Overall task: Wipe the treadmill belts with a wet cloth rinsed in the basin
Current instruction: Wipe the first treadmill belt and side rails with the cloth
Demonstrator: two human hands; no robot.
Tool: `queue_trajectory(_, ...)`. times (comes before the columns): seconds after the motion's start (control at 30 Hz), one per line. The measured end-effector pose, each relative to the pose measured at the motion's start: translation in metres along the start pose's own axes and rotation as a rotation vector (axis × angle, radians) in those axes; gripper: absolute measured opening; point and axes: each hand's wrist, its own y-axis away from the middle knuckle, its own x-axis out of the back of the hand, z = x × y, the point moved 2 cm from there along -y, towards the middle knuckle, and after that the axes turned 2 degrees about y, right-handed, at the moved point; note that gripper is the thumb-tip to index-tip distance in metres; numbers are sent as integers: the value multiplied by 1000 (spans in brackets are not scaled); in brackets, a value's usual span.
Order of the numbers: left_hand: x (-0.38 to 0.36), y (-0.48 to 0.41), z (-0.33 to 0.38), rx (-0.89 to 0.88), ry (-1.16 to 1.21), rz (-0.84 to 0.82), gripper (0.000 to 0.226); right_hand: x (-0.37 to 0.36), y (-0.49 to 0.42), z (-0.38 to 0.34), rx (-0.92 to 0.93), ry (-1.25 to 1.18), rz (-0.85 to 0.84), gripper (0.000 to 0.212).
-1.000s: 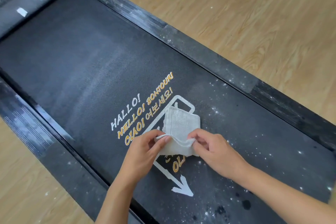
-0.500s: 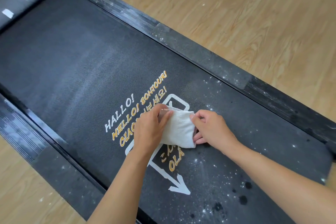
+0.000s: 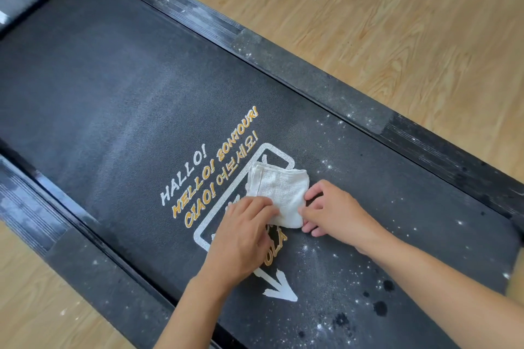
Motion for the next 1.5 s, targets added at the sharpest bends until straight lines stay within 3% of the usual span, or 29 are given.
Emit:
queue_trajectory(0.1, -4, 1, -2, -51, -65, 117, 24, -5, 8, 9, -81, -281, -32, 26)
queue_trajectory(0.2, -2, 1, 0, -68, -69, 197, 13, -10, 21, 18, -175, -383, -99, 26)
queue_trajectory(0.37, 14, -6, 10, -20, -4, 225, 12, -20, 30, 19, -350, -639, -413, 55)
queue_trajectory(0.53, 36, -16, 26, 67, 249, 162, 16, -41, 19, -3, -308, -1234, -340, 62)
queue_trajectory(0.63, 48, -17, 38, 140, 302, 166, 16, -42, 9, -18, -268, -1332, -339, 67)
queue_trajectory(0.73, 61, -14, 41, 94, 268, 99, 17, -40, 0, -29, -227, -1289, -425, 63)
queue_trajectory(0.9, 90, 6, 26, 109, 325, 155, 17, -43, -15, -44, -185, -1048, -443, 41)
queue_trajectory(1.0, 103, 35, -3, 280, 365, 290, 18, -41, -24, -65, -69, -872, -385, 35)
queue_trajectory(1.07, 105, 66, -43, 509, 275, 552, 24, -37, -24, -96, 92, -727, -312, 29)
queue_trajectory(1.13, 100, 102, -87, 826, 38, 769, 32, -33, -18, -138, 311, -511, -208, 21)
queue_trajectory(1.23, 81, 136, -124, 1216, -136, 746, 53, -43, -10, -201, 719, 34, 37, 23)
queue_trajectory(1.27, 74, 139, -127, 1245, -132, 698, 60, -58, -8, -215, 830, 186, 46, 24)
queue_trajectory(1.33, 64, 142, -130, 1221, -144, 650, 62, -97, 2, -225, 1008, 474, -94, 11)
queue_trajectory(1.43, 61, 143, -135, 1185, -150, 665, 63, -151, 7, -202, 1119, 1192, -275, 63)
queue_trajectory(1.5, 59, 144, -138, 1177, -158, 644, 64, -161, 14, -193, 1028, 1492, -322, 74)
